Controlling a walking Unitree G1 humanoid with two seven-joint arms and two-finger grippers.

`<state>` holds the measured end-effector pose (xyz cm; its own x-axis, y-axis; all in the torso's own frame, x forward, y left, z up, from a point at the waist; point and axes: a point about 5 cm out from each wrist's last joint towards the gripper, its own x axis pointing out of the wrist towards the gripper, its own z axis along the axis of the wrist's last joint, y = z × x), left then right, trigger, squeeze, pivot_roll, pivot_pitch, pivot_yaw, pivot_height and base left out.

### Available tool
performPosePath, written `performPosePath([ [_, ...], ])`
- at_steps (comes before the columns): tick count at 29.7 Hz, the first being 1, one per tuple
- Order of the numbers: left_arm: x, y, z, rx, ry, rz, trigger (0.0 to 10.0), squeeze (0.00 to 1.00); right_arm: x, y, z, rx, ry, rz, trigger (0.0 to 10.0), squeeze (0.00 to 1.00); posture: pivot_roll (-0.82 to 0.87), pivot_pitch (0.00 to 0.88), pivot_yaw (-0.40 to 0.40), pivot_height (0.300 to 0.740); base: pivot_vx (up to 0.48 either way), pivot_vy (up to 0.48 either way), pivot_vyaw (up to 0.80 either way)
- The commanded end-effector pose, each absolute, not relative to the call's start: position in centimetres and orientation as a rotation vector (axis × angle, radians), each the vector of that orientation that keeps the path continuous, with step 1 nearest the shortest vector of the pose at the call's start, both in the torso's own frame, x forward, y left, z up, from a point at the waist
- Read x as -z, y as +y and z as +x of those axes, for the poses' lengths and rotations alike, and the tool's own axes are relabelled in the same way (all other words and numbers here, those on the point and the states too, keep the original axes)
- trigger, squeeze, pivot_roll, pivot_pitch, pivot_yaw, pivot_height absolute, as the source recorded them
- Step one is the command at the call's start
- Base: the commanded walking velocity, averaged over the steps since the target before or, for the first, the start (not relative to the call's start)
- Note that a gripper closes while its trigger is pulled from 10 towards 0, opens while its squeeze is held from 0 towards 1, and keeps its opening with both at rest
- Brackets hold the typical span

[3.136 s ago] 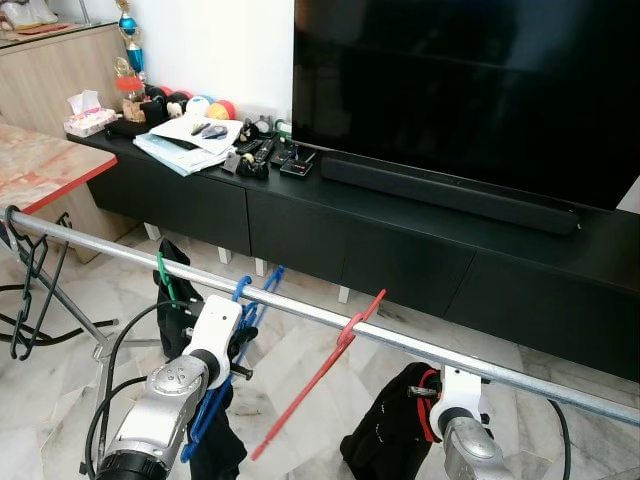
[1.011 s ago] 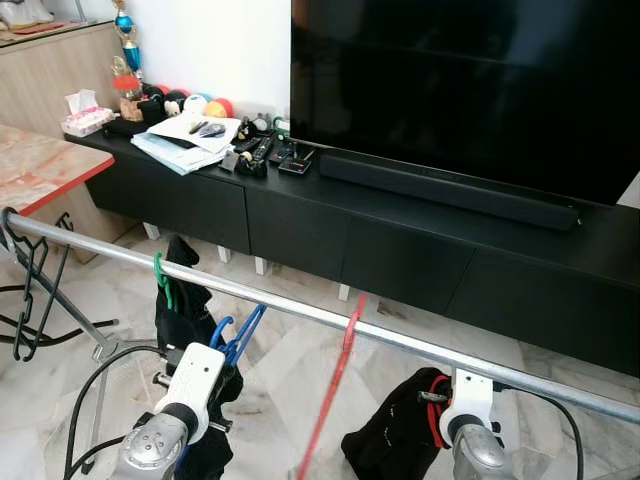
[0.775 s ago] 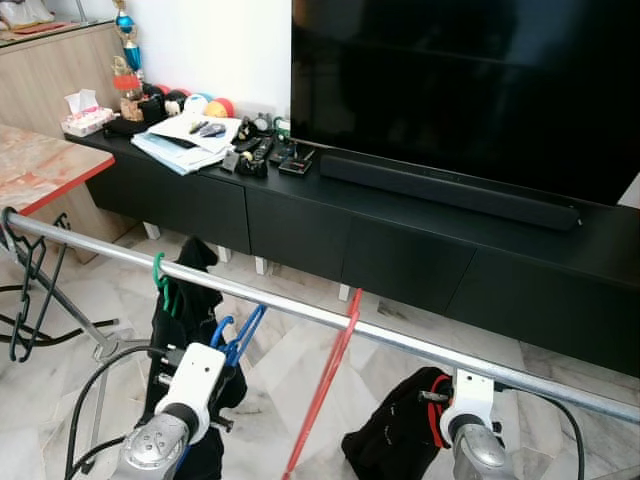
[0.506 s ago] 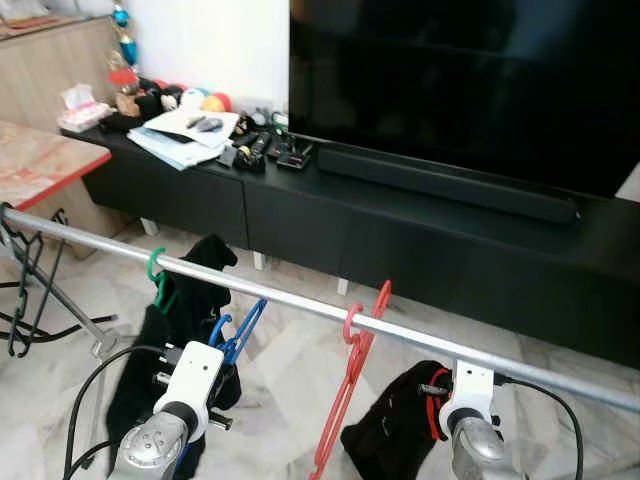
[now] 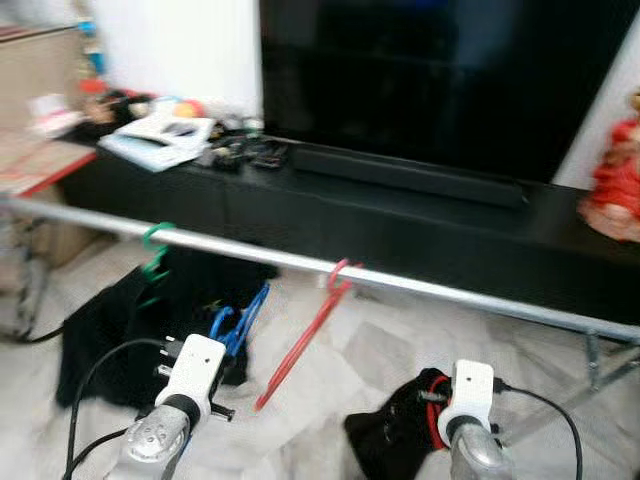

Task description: Hang hanger

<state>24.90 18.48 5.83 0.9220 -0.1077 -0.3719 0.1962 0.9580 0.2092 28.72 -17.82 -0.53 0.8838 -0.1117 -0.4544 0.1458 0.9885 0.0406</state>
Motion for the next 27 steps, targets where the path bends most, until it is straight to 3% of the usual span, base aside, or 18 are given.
performPosePath([
  [1,-6.69,18.50,25.60,0.160,0.335,0.254,10.0,0.00,-0.08,-18.00,29.23,0.139,0.436,0.072,10.0,0.00,0.17,0.000,-0.025,0.740,-0.311,0.000,0.00],
  [15,-6.68,18.74,25.43,0.150,0.340,0.259,10.0,0.00,0.04,-18.22,29.14,0.147,0.446,0.068,10.0,0.00,0.18,0.000,-0.029,0.740,-0.311,0.000,0.00],
  [23,-6.47,18.94,25.38,0.130,0.361,0.245,10.0,0.00,-0.24,-18.11,29.43,0.142,0.438,0.066,10.0,0.00,0.18,0.000,-0.036,0.740,0.000,0.000,0.00],
  [27,-6.45,18.94,25.39,0.126,0.363,0.239,10.0,0.00,-0.28,-18.23,29.48,0.143,0.439,0.064,10.0,0.00,0.18,0.000,-0.037,0.740,0.000,0.442,0.00],
])
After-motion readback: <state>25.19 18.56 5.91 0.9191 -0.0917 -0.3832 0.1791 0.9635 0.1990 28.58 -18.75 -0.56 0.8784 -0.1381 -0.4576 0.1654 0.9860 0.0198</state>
